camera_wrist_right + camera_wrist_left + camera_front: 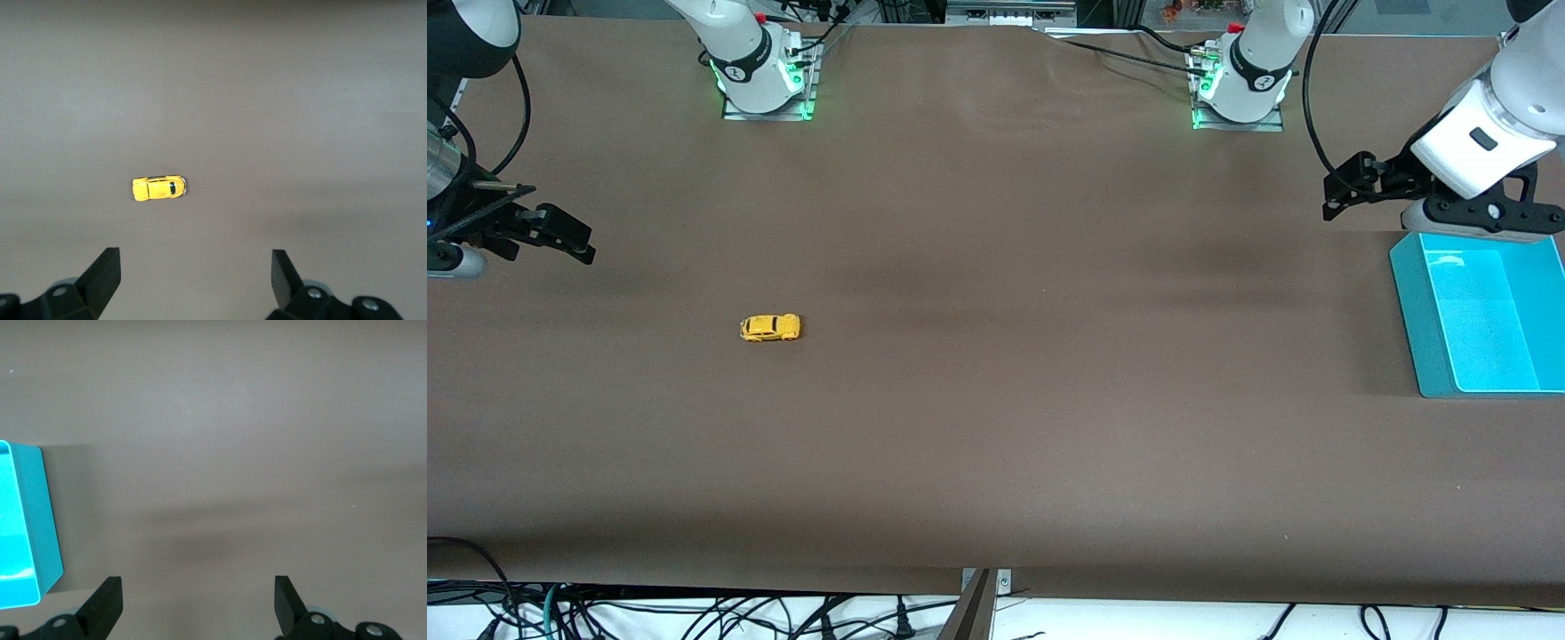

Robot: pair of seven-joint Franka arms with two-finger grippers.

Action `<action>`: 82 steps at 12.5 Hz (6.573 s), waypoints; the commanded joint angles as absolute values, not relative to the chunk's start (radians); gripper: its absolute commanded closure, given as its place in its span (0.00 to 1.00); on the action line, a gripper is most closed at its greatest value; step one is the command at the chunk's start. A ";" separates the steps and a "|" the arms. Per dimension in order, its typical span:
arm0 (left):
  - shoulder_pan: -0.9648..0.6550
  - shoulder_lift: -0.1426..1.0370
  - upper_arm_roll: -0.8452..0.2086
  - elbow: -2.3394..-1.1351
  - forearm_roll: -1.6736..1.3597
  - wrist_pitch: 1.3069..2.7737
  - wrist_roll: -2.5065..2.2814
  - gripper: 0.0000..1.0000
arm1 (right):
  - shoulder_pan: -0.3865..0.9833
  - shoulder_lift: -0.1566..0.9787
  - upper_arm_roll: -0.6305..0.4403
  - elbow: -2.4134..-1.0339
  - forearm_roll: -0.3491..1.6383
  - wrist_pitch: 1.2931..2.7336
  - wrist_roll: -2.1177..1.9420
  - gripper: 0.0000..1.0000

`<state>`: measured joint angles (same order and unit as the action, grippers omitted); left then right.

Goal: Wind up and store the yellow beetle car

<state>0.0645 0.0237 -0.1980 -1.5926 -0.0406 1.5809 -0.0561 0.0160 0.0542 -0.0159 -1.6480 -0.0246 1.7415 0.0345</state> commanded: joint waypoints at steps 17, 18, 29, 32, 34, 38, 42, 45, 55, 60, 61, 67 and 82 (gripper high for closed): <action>0.061 0.080 -0.216 -1.536 0.014 1.612 -0.055 0.00 | 0.021 0.074 -0.014 -1.620 -0.015 1.724 0.040 0.00; 0.061 0.080 -0.216 -1.536 0.014 1.612 -0.055 0.00 | 0.028 0.089 -0.011 -1.621 -0.021 1.721 0.041 0.00; 0.060 0.081 -0.221 -1.523 0.018 1.612 -0.054 0.00 | 0.121 0.198 0.002 -1.735 -0.054 1.882 -0.616 0.00; 0.060 0.083 -0.219 -1.522 0.018 1.599 -0.051 0.00 | 0.123 0.196 0.017 -1.873 -0.061 2.067 -0.881 0.00; 0.060 0.083 -0.221 -1.522 0.017 1.597 -0.052 0.00 | 0.123 0.198 0.029 -1.957 -0.063 2.176 -1.003 0.00; 0.063 0.084 -0.219 -1.522 0.009 1.597 -0.055 0.00 | 0.123 0.213 0.057 -2.155 -0.064 2.478 -1.202 0.00; 0.061 0.086 -0.219 -1.525 0.017 1.595 -0.051 0.00 | 0.123 0.264 0.060 -2.243 -0.064 2.626 -1.264 0.00; 0.061 0.086 -0.219 -1.525 0.017 1.595 -0.051 0.00 | 0.121 0.278 0.060 -2.263 -0.063 2.677 -1.320 0.00; 0.064 0.086 -0.219 -1.525 0.015 1.586 -0.051 0.00 | 0.115 0.368 0.060 -2.355 -0.063 2.914 -1.431 0.00; 0.064 0.086 -0.219 -1.525 0.015 1.586 -0.051 0.00 | 0.112 0.374 0.057 -2.353 -0.061 2.919 -1.443 0.16; 0.064 0.086 -0.219 -1.525 0.015 1.586 -0.049 0.00 | 0.110 0.374 0.057 -2.353 -0.061 2.919 -1.443 0.29; 0.064 0.086 -0.219 -1.525 0.015 1.586 -0.049 0.00 | 0.109 0.374 0.054 -2.353 -0.060 2.919 -1.442 0.53; 0.064 0.086 -0.221 -1.523 0.015 1.572 -0.049 0.00 | 0.055 0.374 0.046 -2.365 -0.058 2.918 -1.453 0.56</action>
<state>0.0648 0.0747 -0.2174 -1.5528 0.0017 1.5933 -0.0557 0.0804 0.3747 0.0430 -2.3407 -0.0552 2.9035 -1.4296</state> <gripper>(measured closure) 0.000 0.551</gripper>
